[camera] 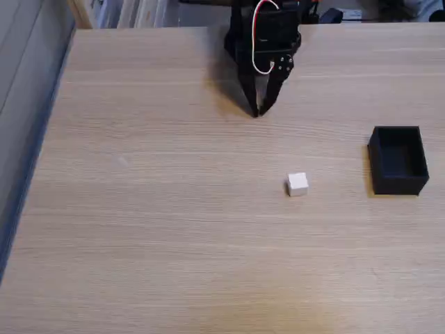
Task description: Pick a white block and place it in the black box.
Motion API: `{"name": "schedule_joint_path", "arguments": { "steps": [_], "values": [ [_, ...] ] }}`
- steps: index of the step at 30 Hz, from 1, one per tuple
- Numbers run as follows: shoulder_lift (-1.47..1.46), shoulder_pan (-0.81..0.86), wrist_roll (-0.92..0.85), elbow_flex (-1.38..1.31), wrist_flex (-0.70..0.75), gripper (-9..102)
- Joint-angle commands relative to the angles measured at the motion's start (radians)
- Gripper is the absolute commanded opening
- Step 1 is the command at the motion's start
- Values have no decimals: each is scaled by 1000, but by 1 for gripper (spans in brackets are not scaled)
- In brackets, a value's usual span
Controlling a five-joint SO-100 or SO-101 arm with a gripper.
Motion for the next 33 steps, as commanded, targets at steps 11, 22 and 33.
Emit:
{"name": "schedule_joint_path", "arguments": {
  "steps": [11, 22, 33],
  "values": [
    [6, 44, 3, 12, 5, 0],
    [6, 83, 3, 14, 5, 0],
    [6, 15, 6, 14, 5, 0]
  ]
}}
